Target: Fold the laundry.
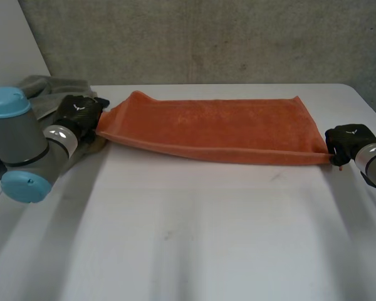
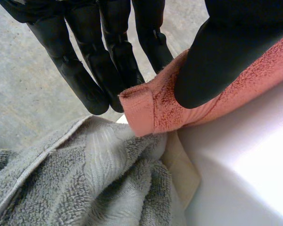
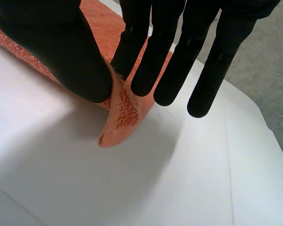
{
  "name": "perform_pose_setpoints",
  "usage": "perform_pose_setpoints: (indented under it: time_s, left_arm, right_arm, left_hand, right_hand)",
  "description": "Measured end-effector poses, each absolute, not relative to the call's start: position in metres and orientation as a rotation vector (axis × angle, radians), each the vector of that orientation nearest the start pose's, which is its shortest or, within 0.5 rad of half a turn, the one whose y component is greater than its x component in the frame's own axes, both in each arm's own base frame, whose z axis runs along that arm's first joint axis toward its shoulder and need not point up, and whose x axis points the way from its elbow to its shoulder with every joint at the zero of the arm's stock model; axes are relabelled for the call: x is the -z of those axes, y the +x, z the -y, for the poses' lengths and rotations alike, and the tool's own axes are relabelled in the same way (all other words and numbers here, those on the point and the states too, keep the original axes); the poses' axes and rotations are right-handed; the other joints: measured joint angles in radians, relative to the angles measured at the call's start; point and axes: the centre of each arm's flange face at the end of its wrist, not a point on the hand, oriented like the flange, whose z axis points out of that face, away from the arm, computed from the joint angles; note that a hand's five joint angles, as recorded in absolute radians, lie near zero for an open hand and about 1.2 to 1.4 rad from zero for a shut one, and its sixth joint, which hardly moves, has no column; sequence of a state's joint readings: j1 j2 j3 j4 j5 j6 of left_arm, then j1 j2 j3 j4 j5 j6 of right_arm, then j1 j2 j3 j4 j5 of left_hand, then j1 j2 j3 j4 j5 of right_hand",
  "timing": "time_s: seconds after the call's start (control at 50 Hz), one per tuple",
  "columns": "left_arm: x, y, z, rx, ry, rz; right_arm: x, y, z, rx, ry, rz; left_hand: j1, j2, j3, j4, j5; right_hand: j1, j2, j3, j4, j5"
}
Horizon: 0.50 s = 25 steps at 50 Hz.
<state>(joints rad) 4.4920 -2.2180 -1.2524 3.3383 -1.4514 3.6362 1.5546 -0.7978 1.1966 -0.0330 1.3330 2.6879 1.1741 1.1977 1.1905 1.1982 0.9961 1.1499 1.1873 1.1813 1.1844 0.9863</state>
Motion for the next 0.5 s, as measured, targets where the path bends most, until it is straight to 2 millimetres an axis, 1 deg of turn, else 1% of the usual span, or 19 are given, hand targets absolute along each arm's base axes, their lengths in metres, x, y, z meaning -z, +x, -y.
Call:
perform_pose_setpoints:
  time_s: [0.12, 0.2, 0.24, 0.3, 0.32, 0.34, 0.36, 0.38, 0.42, 0.44, 0.5]
  left_arm:
    - [-0.184, -0.231, 0.375, 1.943, 0.941, -2.157]
    - [-0.187, -0.226, 0.357, 1.823, 0.988, -2.217]
    - [-0.188, -0.221, 0.341, 1.712, 1.041, -2.257]
    - [-0.187, -0.217, 0.327, 1.613, 1.094, -2.287]
    - [-0.185, -0.212, 0.308, 1.476, 1.174, -2.322]
    - [-0.183, -0.210, 0.300, 1.419, 1.208, -2.335]
    - [-0.182, -0.207, 0.289, 1.338, 1.258, -2.352]
    - [-0.180, -0.205, 0.278, 1.258, 1.309, -2.368]
    - [-0.177, -0.201, 0.260, 1.130, 1.397, -2.387]
    - [-0.176, -0.200, 0.253, 1.076, 1.439, -2.392]
    - [-0.174, -0.200, 0.242, 0.999, 1.525, -2.374]
  right_arm:
    - [-0.138, 0.143, 0.416, 1.793, -0.848, -2.525]
    - [-0.152, 0.135, 0.403, 1.727, -0.928, -2.570]
    - [-0.161, 0.126, 0.388, 1.643, -1.020, -2.628]
    - [-0.167, 0.118, 0.374, 1.548, -1.108, -2.677]
    - [-0.172, 0.111, 0.357, 1.433, -1.205, -2.718]
    - [-0.174, 0.109, 0.351, 1.389, -1.240, -2.729]
    - [-0.177, 0.103, 0.335, 1.272, -1.330, -2.746]
    - [-0.179, 0.100, 0.323, 1.190, -1.394, -2.749]
    - [-0.183, 0.095, 0.307, 1.087, -1.508, -2.733]
    - [-0.184, 0.093, 0.300, 1.053, -1.568, -2.717]
    - [-0.186, 0.090, 0.292, 1.048, -1.673, -2.685]
  left_hand:
    - [0.000, 0.000, 0.000, 0.000, 0.000]
    - [0.000, 0.000, 0.000, 0.000, 0.000]
    - [0.000, 0.000, 0.000, 0.000, 0.000]
    - [0.000, 0.000, 0.000, 0.000, 0.000]
    - [0.000, 0.000, 0.000, 0.000, 0.000]
    - [0.000, 0.000, 0.000, 0.000, 0.000]
    - [0.000, 0.000, 0.000, 0.000, 0.000]
    - [0.000, 0.000, 0.000, 0.000, 0.000]
    - [0.000, 0.000, 0.000, 0.000, 0.000]
    - [0.000, 0.000, 0.000, 0.000, 0.000]
    - [0.000, 0.000, 0.000, 0.000, 0.000]
  right_hand:
    - [0.000, 0.001, 0.010, 0.014, 0.001]
    - [0.000, 0.001, 0.010, 0.014, 0.001]
    - [0.000, 0.001, 0.010, 0.014, 0.001]
    - [0.000, 0.001, 0.010, 0.014, 0.001]
    - [0.000, 0.001, 0.010, 0.014, 0.001]
    - [0.000, 0.001, 0.010, 0.014, 0.001]
    - [0.000, 0.001, 0.010, 0.014, 0.001]
    - [0.000, 0.001, 0.010, 0.014, 0.001]
    - [0.000, 0.001, 0.010, 0.014, 0.001]
    - [0.000, 0.001, 0.011, 0.014, 0.001]
    - [0.000, 0.001, 0.011, 0.015, 0.001]
